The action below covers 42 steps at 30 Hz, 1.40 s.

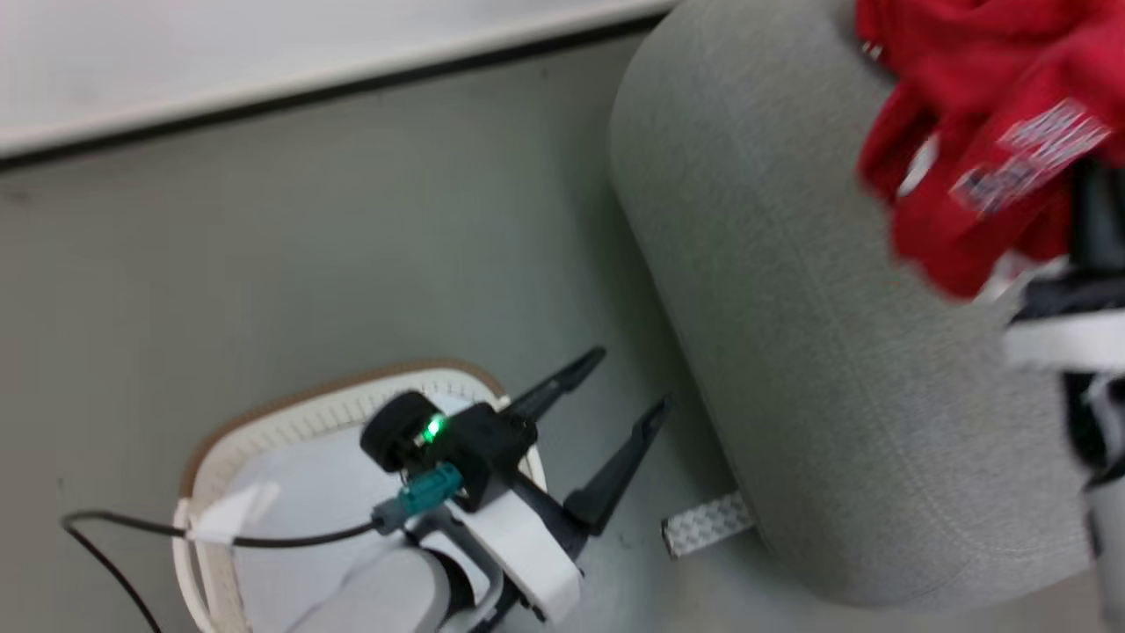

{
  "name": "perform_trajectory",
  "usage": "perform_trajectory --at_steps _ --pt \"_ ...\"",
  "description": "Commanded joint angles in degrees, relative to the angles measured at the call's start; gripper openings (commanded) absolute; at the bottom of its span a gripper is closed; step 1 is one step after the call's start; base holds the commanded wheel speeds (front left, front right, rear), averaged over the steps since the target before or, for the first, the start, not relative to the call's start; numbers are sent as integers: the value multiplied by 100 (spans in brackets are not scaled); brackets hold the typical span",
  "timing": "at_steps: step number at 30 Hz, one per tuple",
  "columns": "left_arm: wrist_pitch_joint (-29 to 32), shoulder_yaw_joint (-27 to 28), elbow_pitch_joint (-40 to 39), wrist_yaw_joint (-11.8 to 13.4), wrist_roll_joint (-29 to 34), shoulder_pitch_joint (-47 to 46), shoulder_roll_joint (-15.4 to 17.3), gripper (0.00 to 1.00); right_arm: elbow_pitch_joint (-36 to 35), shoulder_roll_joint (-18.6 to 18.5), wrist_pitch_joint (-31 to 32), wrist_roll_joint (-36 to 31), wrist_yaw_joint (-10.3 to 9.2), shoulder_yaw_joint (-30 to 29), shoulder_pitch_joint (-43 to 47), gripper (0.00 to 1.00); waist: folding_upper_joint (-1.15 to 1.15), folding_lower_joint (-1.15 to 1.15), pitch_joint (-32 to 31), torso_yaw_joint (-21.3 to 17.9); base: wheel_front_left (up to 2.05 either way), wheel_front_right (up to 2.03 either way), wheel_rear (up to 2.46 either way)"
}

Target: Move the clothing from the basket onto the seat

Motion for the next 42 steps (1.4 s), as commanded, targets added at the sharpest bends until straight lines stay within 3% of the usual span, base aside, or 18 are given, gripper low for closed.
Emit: perform_trajectory --at_steps 1,10,16,20,24,25,26,27,30,42 --pt "2 58 -110 -34 110 -197 121 100 66 -105 0 -16 -13 -261 -455 0 0 -1 780 206 0 0 0" --pt "-48 140 -545 -154 324 -751 371 100 1214 -1094 12 -126 -13 -1850 -2402 0 0 -1 1887 446 0 0 0" --pt "-179 174 -565 -60 314 -738 323 100 2258 -1420 4 -516 -14 -2865 -3044 0 0 -1 2292 608 0 0 0" --pt "-275 186 -479 -3 215 -555 323 100 3027 -1252 -1 -803 -13 -3469 -3036 0 0 -1 2339 701 0 0 0" --pt "-394 221 -402 61 131 -414 327 100 3340 -1051 -5 -1098 -14 -3995 -2791 0 0 -1 2258 790 0 0 0" --pt "-426 231 -380 66 114 -396 322 100 3347 -981 -5 -1180 -14 -4108 -2740 24 0 -1 2213 804 0 0 0" --pt "-467 244 -355 88 96 -373 320 100 3341 -899 -5 -1241 -13 -4200 -2678 67 0 -1 2158 816 0 0 0" --pt "-492 263 -332 101 73 -355 316 100 3307 -811 -6 -1286 -13 -4283 -2626 100 0 -1 2094 821 0 0 0" --pt "-614 323 -246 135 35 -304 294 100 3078 -577 -6 -1482 -14 -4299 -2415 100 0 -1 1850 812 0 0 0" --pt "-1150 623 350 369 -358 285 209 100 1877 41 1 -1425 -14 -3175 -664 100 0 -1 329 870 0 0 0"
